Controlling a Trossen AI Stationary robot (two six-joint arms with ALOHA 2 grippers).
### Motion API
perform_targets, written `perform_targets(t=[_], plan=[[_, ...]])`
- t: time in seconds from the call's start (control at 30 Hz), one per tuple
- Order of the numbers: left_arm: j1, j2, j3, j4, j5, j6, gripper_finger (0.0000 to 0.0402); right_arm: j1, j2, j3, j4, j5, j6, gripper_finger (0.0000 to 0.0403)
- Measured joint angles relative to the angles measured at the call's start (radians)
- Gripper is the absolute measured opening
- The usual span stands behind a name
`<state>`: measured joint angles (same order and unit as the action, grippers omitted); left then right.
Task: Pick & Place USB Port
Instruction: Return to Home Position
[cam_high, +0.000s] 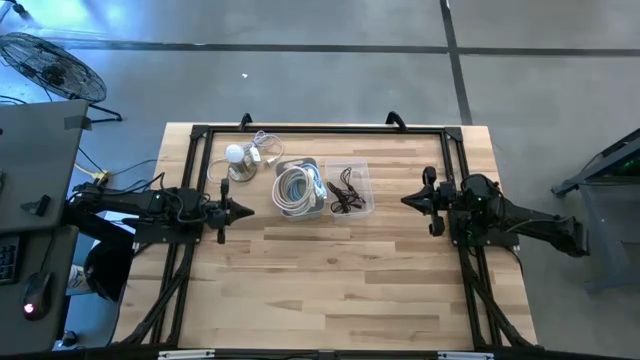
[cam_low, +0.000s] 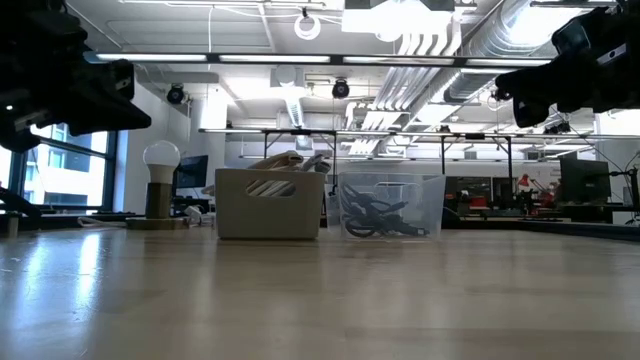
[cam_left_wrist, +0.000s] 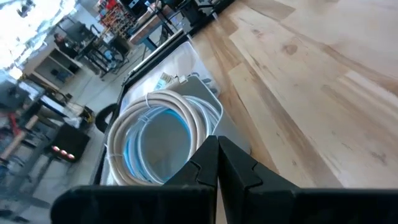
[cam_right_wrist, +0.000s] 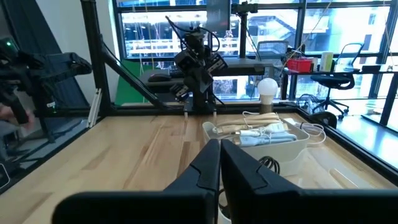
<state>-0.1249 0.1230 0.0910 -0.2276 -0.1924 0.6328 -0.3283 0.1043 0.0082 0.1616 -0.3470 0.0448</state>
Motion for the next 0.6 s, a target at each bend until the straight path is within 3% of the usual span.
perform_targets(t=[0.13, 0.6], plan=[[0.000, 0.000, 0.000, 0.000, 0.004, -0.061, 0.0000, 0.000, 0.000, 0.000, 0.000, 0.000, 0.000, 0.0005], [0.000, 0.000, 0.000, 0.000, 0.007, -0.059, 0.0000, 0.000, 0.000, 0.000, 0.000, 0.000, 0.000, 0.0009]])
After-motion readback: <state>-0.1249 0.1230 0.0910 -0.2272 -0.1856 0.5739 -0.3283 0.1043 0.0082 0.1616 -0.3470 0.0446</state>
